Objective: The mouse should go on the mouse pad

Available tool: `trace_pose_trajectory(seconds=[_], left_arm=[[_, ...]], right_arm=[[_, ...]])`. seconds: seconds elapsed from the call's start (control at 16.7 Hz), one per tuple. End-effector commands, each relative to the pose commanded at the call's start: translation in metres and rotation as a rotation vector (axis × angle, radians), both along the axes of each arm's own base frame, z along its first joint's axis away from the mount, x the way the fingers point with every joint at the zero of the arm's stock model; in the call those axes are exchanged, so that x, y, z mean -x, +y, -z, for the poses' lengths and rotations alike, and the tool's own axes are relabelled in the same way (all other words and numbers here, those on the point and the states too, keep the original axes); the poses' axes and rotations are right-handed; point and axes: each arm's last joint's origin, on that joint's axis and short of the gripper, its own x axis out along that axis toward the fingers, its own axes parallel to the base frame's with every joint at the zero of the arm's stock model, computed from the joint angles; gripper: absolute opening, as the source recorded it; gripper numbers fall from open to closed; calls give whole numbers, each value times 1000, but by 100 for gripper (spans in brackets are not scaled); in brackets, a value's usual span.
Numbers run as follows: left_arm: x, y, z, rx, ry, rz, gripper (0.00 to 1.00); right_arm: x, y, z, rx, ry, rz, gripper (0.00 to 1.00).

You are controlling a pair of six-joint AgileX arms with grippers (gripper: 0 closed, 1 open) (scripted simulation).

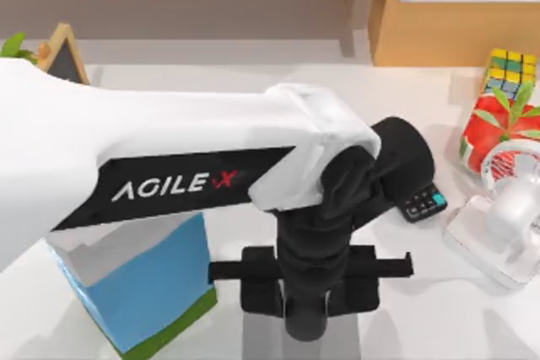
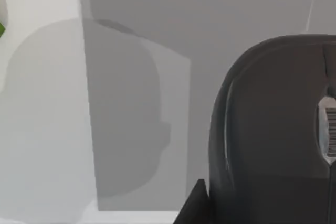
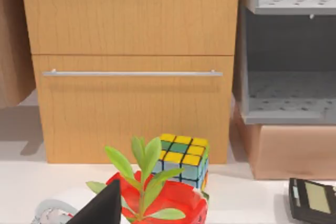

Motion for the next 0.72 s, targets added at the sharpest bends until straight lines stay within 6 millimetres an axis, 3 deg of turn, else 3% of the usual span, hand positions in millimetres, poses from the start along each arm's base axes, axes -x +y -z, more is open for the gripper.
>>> trace_pose_trajectory(seconds=[0.72], left_arm=[[1, 1, 27, -5, 4, 0, 0]], right_arm=[[0, 0, 0, 0, 0, 0, 100]])
